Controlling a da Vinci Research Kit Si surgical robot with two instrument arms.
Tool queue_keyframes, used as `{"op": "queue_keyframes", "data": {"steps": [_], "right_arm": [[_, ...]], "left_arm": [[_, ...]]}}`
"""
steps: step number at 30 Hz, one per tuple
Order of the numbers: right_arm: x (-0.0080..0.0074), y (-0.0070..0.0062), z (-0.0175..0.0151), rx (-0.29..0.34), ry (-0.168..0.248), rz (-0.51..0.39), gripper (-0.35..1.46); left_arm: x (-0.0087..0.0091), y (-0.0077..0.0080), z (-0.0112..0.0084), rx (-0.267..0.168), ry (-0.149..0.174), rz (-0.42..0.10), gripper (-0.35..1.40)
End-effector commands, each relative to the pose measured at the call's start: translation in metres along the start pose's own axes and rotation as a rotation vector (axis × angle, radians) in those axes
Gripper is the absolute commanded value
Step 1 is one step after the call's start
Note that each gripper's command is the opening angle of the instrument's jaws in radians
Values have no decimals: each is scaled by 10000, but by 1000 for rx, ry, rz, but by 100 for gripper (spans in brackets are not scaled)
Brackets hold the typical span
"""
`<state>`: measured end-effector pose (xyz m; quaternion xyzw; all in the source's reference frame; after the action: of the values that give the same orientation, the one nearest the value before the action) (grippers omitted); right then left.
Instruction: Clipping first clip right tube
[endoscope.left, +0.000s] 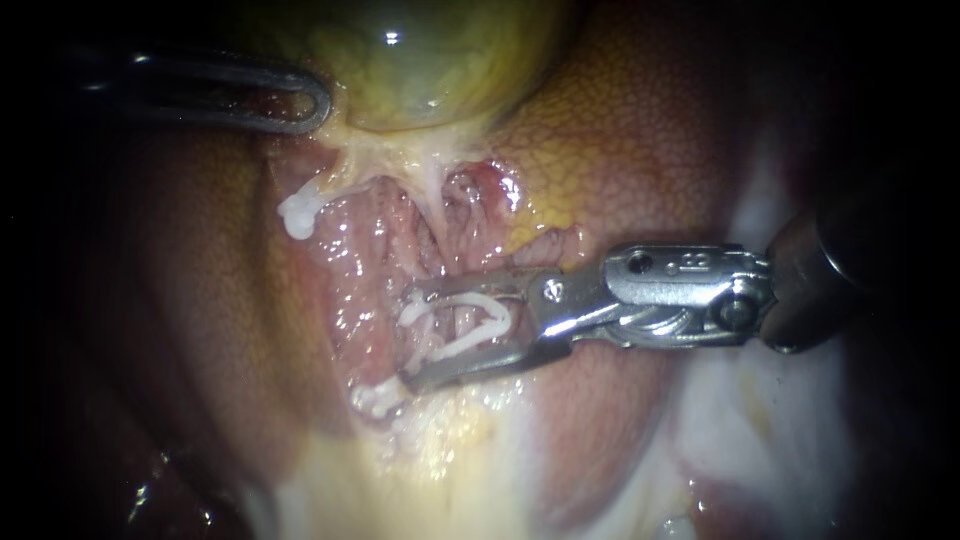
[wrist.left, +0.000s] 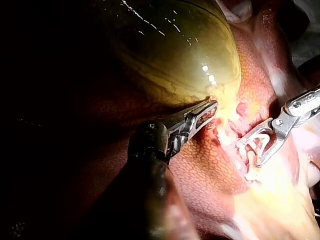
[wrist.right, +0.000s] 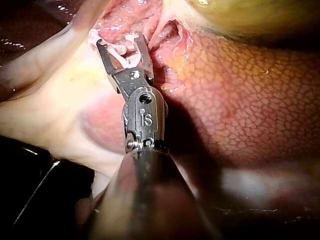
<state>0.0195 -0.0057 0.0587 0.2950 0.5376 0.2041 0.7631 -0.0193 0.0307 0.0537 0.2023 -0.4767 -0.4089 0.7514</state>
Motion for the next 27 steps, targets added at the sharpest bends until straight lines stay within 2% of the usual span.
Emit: {"op": "queue_keyframes", "data": {"steps": [1,7,13,19,27], "right_arm": [[0,0,0,0,0,0,43],[6,-7,-1,18,1,3,42],[23,-22,-7,49,11,-6,42],[34,-35,-24,71,27,-5,42],[34,-38,-56,87,25,-15,42]], "left_arm": [[0,0,0,0,0,0,-35],[0,0,0,0,0,0,-35],[1,0,0,0,0,0,-35],[1,0,0,0,0,0,-35],[1,0,0,0,0,0,-35]]}}
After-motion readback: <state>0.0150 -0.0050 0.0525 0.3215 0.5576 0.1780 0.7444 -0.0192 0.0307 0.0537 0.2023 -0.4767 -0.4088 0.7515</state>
